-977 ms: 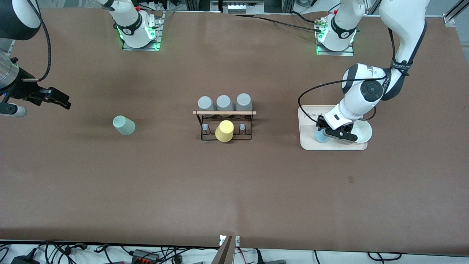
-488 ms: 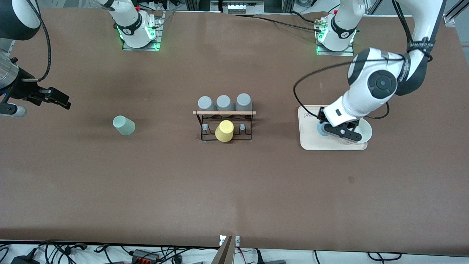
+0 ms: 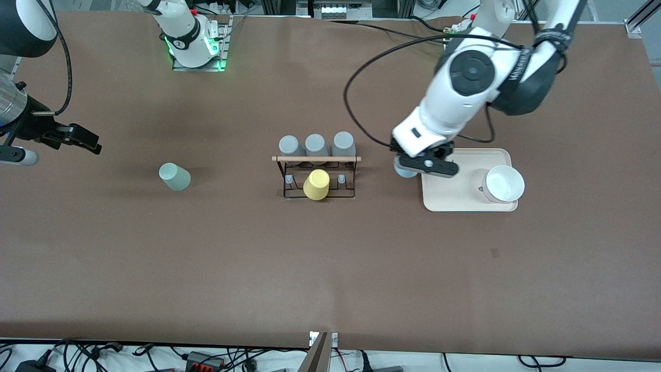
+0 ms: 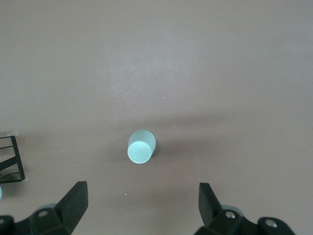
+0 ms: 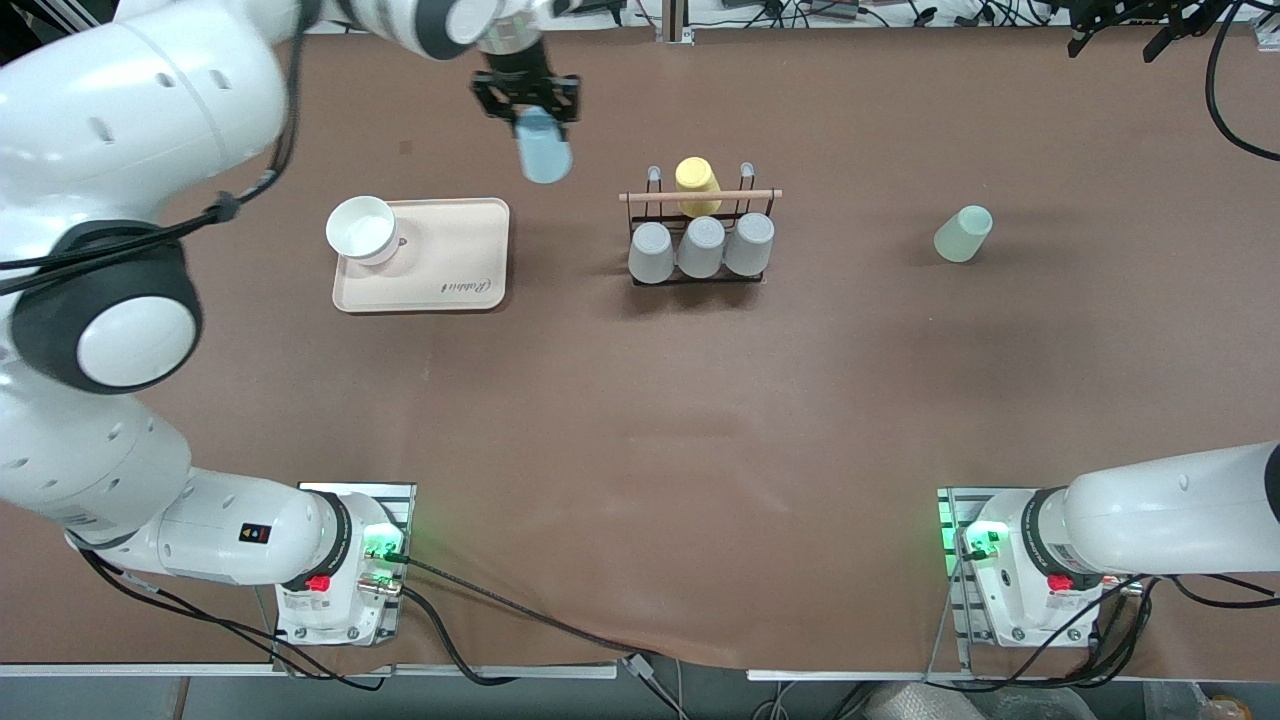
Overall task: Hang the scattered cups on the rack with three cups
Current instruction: 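Carry the blue cup with the left gripper to the rack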
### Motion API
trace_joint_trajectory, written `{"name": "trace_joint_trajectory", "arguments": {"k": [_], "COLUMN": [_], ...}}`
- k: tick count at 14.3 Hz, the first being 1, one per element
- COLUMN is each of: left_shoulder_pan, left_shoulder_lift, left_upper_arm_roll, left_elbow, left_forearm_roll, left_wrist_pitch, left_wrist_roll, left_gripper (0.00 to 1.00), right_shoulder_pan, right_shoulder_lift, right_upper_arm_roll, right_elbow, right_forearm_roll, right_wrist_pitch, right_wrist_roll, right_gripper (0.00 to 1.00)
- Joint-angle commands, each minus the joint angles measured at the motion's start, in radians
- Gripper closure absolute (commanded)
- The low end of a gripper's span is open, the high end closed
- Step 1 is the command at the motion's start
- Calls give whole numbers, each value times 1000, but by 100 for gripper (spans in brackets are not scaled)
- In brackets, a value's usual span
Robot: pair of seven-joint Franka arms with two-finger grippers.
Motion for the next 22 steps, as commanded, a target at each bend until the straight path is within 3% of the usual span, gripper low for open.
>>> {"name": "trace_joint_trajectory", "arguments": {"k": [1, 3, 5, 9, 22], "left_shoulder_pan": [-61, -113, -143, -182, -187], "left_shoulder_lift": [152, 229, 273, 319, 373], "left_upper_arm_roll": [2, 8, 9, 9, 9], "left_elbow": [170, 263, 299, 294, 283], "left_forearm_roll": [14, 16, 51, 122, 171], "left_wrist_pitch": [-22, -20, 22, 125, 130], "left_wrist_roll": [-134, -211, -270, -352, -340], "left_gripper": [67, 68, 69, 69, 69], "right_shoulder_pan": [-7, -7, -7, -7, -13], "right_shoulder_lift": [8, 8, 8, 8, 16], "right_upper_arm_roll": [2, 1, 1, 1, -2], "right_elbow": [21, 21, 21, 21, 21], "right_forearm_roll": [20, 20, 18, 18, 18], "right_wrist_pitch": [-17, -18, -18, -18, -20], "right_wrist_roll": [-9, -9, -13, -9, -10], "right_gripper": [0, 0, 0, 0, 0]}}
